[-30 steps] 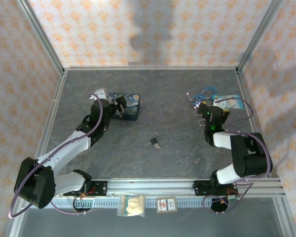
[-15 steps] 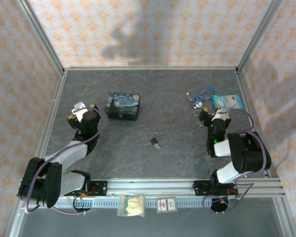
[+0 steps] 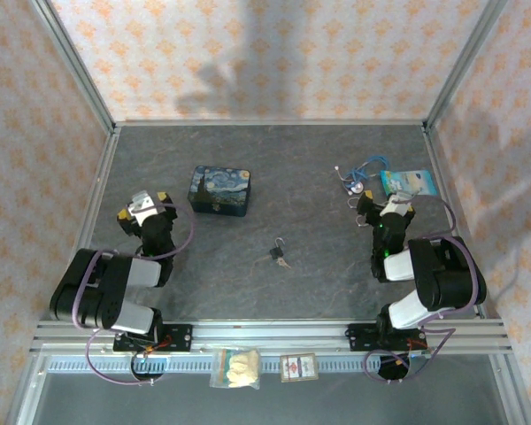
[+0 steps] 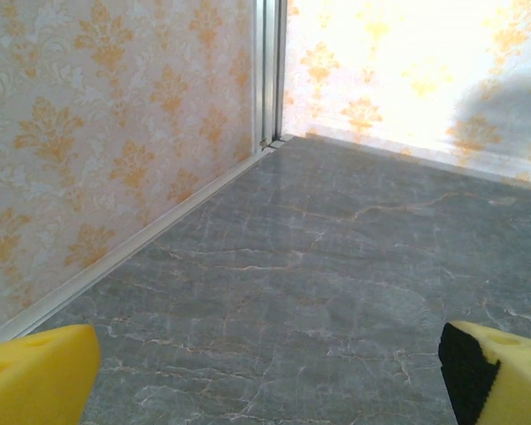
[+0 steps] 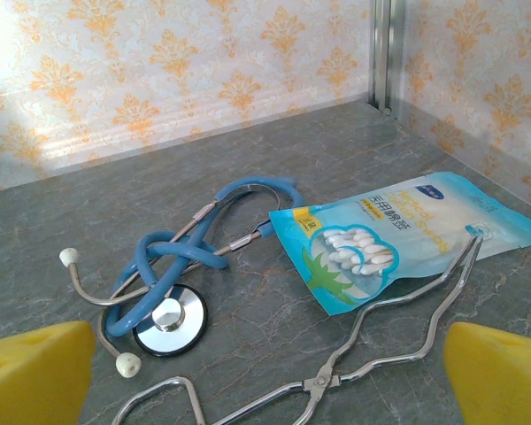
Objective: Unlock a padlock with a key
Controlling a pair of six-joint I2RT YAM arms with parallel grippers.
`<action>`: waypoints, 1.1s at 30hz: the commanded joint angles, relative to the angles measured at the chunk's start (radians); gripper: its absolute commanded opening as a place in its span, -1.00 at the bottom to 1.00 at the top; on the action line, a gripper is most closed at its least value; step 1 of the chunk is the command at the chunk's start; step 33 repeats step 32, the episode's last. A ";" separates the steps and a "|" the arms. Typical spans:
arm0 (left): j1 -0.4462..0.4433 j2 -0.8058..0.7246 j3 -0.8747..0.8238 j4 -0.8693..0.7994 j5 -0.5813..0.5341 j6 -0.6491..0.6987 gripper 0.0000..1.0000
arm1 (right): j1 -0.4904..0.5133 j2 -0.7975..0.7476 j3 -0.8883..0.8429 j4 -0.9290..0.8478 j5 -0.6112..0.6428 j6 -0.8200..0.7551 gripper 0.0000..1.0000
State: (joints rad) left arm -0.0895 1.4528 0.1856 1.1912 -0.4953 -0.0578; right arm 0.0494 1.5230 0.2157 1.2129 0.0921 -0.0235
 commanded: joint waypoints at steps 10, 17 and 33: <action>0.016 0.098 -0.009 0.247 0.165 0.042 0.99 | 0.000 -0.005 0.006 0.038 -0.002 0.003 1.00; 0.015 0.096 -0.006 0.236 0.166 0.041 0.99 | 0.000 -0.006 0.005 0.039 -0.002 0.001 1.00; 0.015 0.097 -0.005 0.234 0.164 0.039 0.96 | 0.000 -0.004 0.005 0.039 -0.002 0.002 1.00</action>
